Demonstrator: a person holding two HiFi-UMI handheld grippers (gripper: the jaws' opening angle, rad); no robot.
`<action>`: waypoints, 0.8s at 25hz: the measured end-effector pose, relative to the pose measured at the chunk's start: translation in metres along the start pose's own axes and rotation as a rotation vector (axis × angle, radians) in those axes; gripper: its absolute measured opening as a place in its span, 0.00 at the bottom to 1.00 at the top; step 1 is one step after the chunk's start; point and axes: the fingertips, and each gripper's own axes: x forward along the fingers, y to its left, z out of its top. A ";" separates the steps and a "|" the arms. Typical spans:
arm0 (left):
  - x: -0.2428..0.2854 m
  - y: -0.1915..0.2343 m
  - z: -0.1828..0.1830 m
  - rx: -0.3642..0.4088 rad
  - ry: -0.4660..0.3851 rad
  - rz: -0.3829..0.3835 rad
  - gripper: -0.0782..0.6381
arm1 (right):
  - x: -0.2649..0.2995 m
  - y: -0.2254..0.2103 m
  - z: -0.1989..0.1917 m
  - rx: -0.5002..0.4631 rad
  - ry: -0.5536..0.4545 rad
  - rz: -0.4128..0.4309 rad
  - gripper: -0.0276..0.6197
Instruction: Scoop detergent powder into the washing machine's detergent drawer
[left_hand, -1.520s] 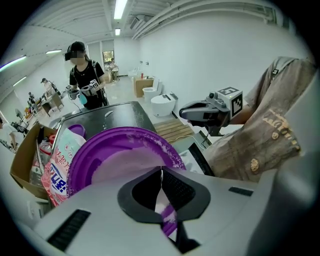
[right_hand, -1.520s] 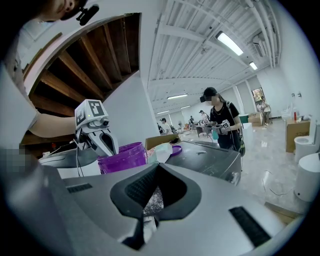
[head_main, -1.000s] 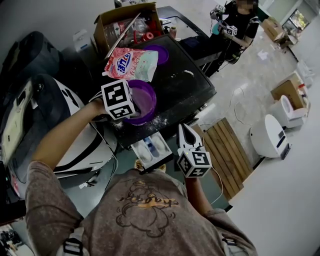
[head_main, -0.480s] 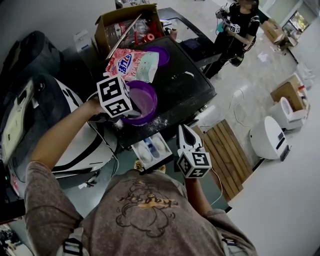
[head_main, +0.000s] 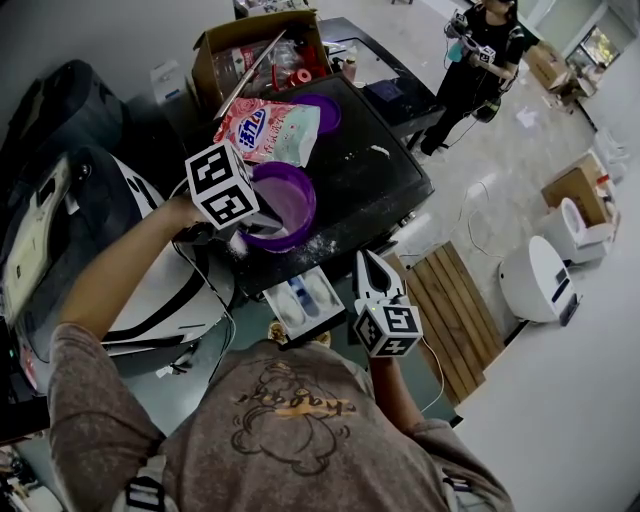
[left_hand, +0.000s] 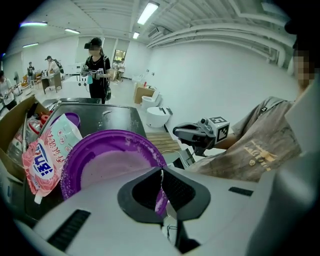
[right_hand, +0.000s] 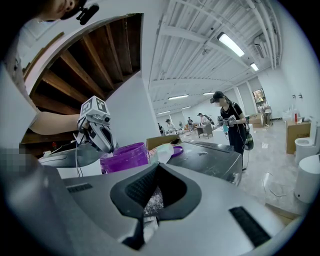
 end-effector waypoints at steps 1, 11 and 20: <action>-0.001 0.000 0.001 -0.008 -0.011 -0.005 0.14 | 0.000 -0.001 -0.002 -0.007 0.004 0.000 0.05; -0.012 0.001 0.003 -0.084 -0.102 -0.041 0.14 | 0.003 0.006 0.000 -0.017 0.006 0.016 0.05; -0.025 0.006 0.003 -0.176 -0.214 -0.059 0.14 | 0.007 0.012 -0.002 -0.030 0.020 0.036 0.05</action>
